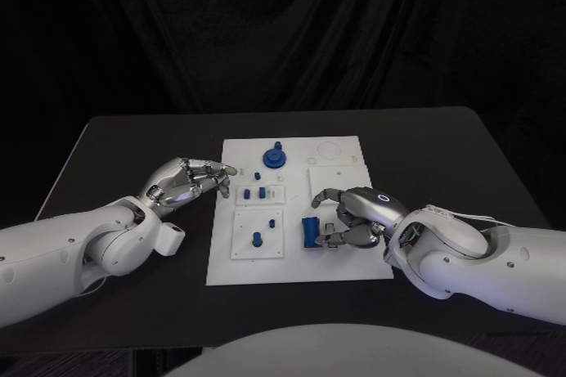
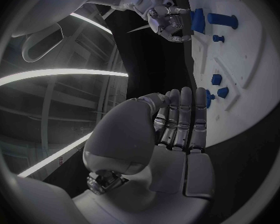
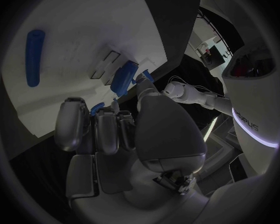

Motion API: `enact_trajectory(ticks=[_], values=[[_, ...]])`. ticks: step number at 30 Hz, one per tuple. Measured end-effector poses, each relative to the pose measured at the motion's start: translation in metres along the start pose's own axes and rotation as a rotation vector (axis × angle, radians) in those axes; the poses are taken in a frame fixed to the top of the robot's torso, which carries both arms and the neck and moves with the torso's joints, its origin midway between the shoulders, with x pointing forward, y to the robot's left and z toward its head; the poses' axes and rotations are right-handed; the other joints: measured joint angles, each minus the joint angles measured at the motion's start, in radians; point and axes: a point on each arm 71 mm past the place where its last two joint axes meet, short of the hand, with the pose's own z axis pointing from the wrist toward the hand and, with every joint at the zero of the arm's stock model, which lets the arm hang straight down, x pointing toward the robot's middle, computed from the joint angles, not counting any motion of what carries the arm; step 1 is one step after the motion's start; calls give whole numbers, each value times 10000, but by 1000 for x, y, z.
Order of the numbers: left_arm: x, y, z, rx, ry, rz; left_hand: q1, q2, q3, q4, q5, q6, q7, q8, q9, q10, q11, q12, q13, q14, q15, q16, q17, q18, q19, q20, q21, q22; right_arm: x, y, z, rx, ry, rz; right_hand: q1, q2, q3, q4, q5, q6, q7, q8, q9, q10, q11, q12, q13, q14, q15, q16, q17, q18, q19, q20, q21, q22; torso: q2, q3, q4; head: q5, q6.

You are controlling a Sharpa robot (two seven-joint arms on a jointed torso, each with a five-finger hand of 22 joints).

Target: Assemble the parts on the task board

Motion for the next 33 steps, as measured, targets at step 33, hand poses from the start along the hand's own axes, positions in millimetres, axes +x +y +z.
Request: enact_trajectory(ticks=[33], values=[[2,3,-1,-86,146,-161,0,0,0,0,0,-37,-37,-1,0,0,0,-39,-49,-37,37,0,-43,0,0,0,-40,-9,15,10,9,-111,513,-768,907,-221,65,619,798,2,107,888,-919,-323,176,-190,-4,-1,71,-191,-9,0,1,71,-359,-2,-5,1,-3,0,1]])
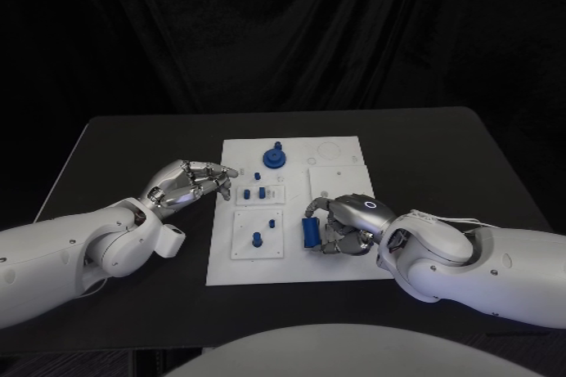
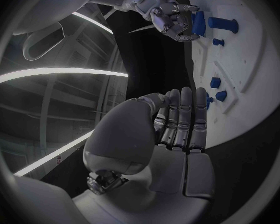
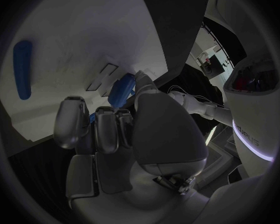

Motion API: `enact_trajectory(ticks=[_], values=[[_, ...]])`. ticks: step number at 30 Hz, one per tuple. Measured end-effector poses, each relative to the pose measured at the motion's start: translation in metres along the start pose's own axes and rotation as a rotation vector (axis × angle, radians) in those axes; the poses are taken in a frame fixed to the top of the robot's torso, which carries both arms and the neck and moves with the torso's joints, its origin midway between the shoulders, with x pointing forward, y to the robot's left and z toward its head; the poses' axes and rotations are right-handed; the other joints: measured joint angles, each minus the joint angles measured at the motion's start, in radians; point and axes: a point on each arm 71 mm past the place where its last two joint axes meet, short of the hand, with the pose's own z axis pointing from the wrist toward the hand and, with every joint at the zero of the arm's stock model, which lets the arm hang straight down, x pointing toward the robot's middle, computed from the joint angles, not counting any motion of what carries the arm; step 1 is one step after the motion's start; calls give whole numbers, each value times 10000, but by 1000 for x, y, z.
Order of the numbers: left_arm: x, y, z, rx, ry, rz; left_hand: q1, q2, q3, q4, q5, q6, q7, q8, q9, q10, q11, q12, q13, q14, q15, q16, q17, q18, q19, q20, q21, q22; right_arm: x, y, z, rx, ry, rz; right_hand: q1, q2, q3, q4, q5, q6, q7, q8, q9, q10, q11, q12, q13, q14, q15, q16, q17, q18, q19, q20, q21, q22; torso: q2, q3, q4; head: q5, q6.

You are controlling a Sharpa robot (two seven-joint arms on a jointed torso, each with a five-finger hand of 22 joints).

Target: Assemble the parts on the task board

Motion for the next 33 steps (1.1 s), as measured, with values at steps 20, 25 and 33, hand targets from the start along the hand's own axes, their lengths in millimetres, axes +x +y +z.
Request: enact_trajectory(ticks=[20,25,33], values=[[0,2,0,-86,-48,-262,0,0,0,0,0,1,0,0,-9,0,0,0,-20,0,0,0,-17,0,0,0,1,1,-1,1,0,-107,-210,53,29,187,620,46,971,407,-26,958,-279,24,-57,59,-1,28,28,92,17,0,-37,36,136,7,1,0,0,10,1],[0,2,0,-115,-62,-276,0,0,0,0,0,0,0,0,-9,0,0,0,-20,0,0,0,-17,-1,0,0,1,1,-2,1,-2,-169,-366,209,-335,242,618,183,1318,521,-15,1044,-388,24,-57,59,-2,28,28,92,16,0,-37,36,136,7,0,0,0,10,1],[-1,3,0,-154,-62,-296,0,0,0,0,0,-37,37,0,-9,-36,36,1,-33,0,0,0,-29,0,0,0,1,2,-4,0,-6,-120,-415,433,-569,399,686,253,1921,624,83,1052,-618,23,-57,55,-2,28,28,91,15,-1,-37,36,136,6,0,0,-1,22,1]])
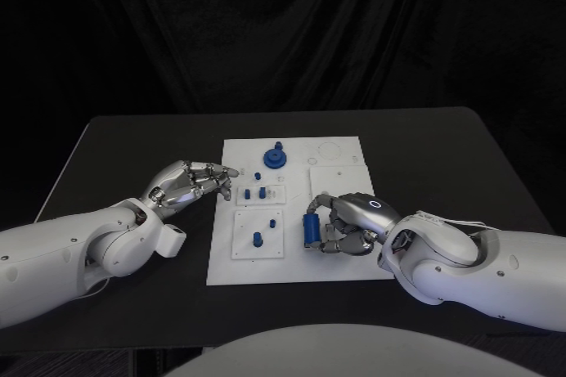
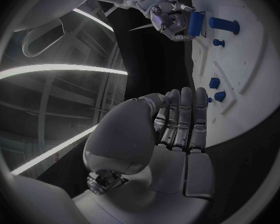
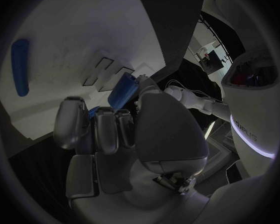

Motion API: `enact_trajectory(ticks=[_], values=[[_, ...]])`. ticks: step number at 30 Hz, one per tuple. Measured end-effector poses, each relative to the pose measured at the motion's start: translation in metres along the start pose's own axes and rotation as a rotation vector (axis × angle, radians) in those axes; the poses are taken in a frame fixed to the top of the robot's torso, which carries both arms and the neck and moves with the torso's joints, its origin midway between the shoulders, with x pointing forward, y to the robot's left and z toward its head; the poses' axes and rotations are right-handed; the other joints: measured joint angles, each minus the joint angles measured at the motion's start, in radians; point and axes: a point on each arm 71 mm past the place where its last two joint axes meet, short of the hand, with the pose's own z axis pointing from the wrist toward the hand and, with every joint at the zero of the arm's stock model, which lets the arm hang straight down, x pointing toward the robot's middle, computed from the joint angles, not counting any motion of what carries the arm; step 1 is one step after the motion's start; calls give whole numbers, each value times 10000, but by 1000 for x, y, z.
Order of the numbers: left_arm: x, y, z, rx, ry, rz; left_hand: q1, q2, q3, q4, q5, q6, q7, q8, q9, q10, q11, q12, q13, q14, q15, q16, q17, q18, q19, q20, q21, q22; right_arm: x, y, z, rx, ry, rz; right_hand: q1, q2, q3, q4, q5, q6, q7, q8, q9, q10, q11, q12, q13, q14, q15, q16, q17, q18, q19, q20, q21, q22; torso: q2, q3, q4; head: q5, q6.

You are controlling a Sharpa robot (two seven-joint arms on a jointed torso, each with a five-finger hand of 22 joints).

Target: Assemble the parts on the task board

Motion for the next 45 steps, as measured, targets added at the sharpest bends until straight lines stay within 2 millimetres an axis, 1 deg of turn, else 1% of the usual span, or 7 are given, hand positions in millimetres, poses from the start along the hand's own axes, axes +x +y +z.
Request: enact_trajectory(ticks=[10,21,26,29,33,40,45], values=[[0,0,0,-27,16,-22,0,0,0,0,0,1,0,0,0,0,0,0,1,0,0,0,1,0,0,0,0,0,2,-3,-1,266,320,115,-96,-37,194,-98,85,-95,-85,-314,-363,-909,42,-515,-103,0,0,-170,-133,0,-3,2,-482,-1,1,0,0,-12,0],[0,1,0,-67,34,-44,0,0,0,0,0,1,0,0,0,0,0,0,2,0,0,0,1,0,0,0,0,0,8,-10,1,632,902,-15,-97,-29,336,-88,-659,-882,-63,-980,-975,-2159,53,-1416,-1552,0,0,-552,-691,168,-214,72,-1158,-2,1,0,1,21,0],[0,2,-1,-95,41,-57,0,0,0,0,0,1,0,0,0,0,0,0,2,0,0,0,1,-1,0,0,0,0,11,-12,2,715,984,-55,-145,-424,249,0,-1656,-2542,-245,-2636,-1617,-3160,-72,-2341,-2978,0,0,-861,-1170,326,-415,15,-1726,-3,1,0,0,28,0],[0,2,-1,-109,46,-63,0,0,0,0,0,1,0,0,0,0,0,0,2,0,0,0,1,-1,0,0,0,0,11,-12,3,707,987,-66,-312,-715,162,86,-2213,-3042,-352,-3156,-1767,-3328,-177,-2610,-3400,-47,-47,-893,-1272,324,-430,0,-1845,-3,1,0,1,30,0],[1,2,-1,-132,56,-75,18,18,0,0,0,1,0,0,0,0,0,0,-7,0,0,0,-6,-1,-22,22,-27,1,13,-12,3,721,1015,-67,-497,-1063,-194,124,-2760,-3287,-389,-3381,-1839,-3328,-177,-2693,-3615,-47,-47,-932,-1316,324,-432,-3,-1900,-3,2,0,0,35,0],[1,3,-1,-162,59,-85,39,39,0,0,0,1,0,0,0,0,0,0,-27,0,0,0,-24,-1,-36,36,-39,1,10,-14,-3,769,907,-35,-653,-1218,-690,138,-3169,-3305,-405,-3399,-1855,-3328,-177,-2693,-3654,-47,-47,-931,-1339,325,-465,-36,-1904,-3,2,0,0,83,0],[0,3,-2,-178,38,-83,39,39,0,0,0,1,0,0,0,0,0,0,-26,0,0,0,-23,0,-36,36,-39,1,5,-14,-12,755,610,120,-708,-1272,-829,134,-3364,-3199,-313,-2822,-1778,-3106,-126,-2419,-3294,-47,-46,-931,-1327,324,-454,-47,-1904,-4,1,0,0,116,0]])
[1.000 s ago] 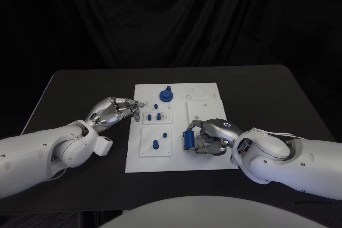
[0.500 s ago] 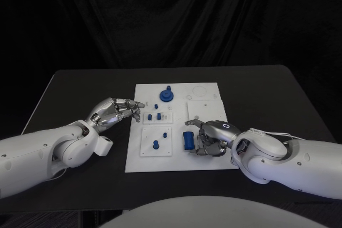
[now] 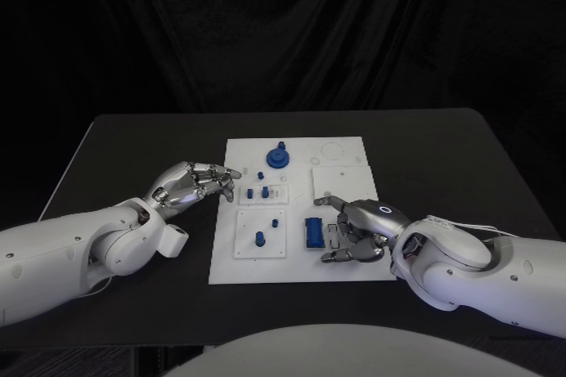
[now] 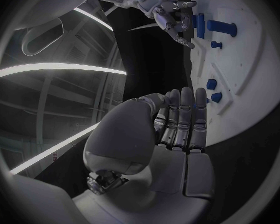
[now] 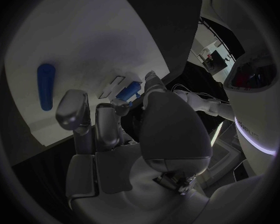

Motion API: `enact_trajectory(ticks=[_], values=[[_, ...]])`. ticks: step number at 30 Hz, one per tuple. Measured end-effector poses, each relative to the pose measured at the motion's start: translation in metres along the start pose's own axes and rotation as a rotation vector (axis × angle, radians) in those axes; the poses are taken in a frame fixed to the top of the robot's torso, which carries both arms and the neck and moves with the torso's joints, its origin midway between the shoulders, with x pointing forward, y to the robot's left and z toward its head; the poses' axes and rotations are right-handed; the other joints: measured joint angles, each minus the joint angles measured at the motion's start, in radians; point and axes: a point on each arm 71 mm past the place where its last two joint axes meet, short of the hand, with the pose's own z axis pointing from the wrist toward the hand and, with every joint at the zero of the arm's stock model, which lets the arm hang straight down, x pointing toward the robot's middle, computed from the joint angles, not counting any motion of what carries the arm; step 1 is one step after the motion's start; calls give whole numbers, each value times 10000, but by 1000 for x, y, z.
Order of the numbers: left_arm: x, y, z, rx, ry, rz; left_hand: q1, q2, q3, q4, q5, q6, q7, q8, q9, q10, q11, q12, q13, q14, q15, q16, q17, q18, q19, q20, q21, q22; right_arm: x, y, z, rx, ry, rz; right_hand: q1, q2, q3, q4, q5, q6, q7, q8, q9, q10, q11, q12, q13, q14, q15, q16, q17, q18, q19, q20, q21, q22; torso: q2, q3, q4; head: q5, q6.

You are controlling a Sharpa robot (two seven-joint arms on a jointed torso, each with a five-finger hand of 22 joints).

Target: Assemble the parts on the task board

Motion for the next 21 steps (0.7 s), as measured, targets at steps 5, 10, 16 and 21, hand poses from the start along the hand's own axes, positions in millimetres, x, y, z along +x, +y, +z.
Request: enact_trajectory(ticks=[5,10,16,21], values=[[0,0,0,-9,-5,-3,0,0,0,0,0,0,0,0,0,0,0,0,1,0,0,0,0,0,0,0,0,0,-21,-1,-8,-5,-617,201,-461,697,382,-42,-86,1874,298,2274,423,1404,207,1226,1771,59,67,255,347,-1,276,115,545,0,0,1,0,1,0],[0,0,-1,-16,-8,-5,0,0,0,0,0,0,0,0,0,0,0,0,1,0,0,0,0,0,0,0,0,0,-45,-6,-12,233,-1130,357,-452,1399,531,-169,1292,3599,214,3353,757,2781,272,2256,3123,45,151,844,1023,-64,440,169,1675,-1,0,1,1,-29,0],[0,0,-1,-25,-9,-8,0,0,0,0,0,0,0,0,0,0,0,0,-19,0,0,0,-16,1,0,0,0,0,-58,-20,-19,1121,-883,240,-329,1475,433,-130,2686,4675,4,4082,1146,3446,180,3141,3301,46,152,1898,1329,-408,474,134,3478,-1,0,2,0,-107,0],[0,0,-1,-30,-9,-11,0,0,0,0,0,0,0,0,0,0,0,0,-19,0,0,0,-16,-1,0,0,0,0,-55,-33,-23,2155,-123,-58,-853,1644,313,-96,2838,4990,-75,4110,1245,3482,144,3141,3301,47,77,2134,1328,-418,509,99,3718,-1,-1,1,0,-201,0]])
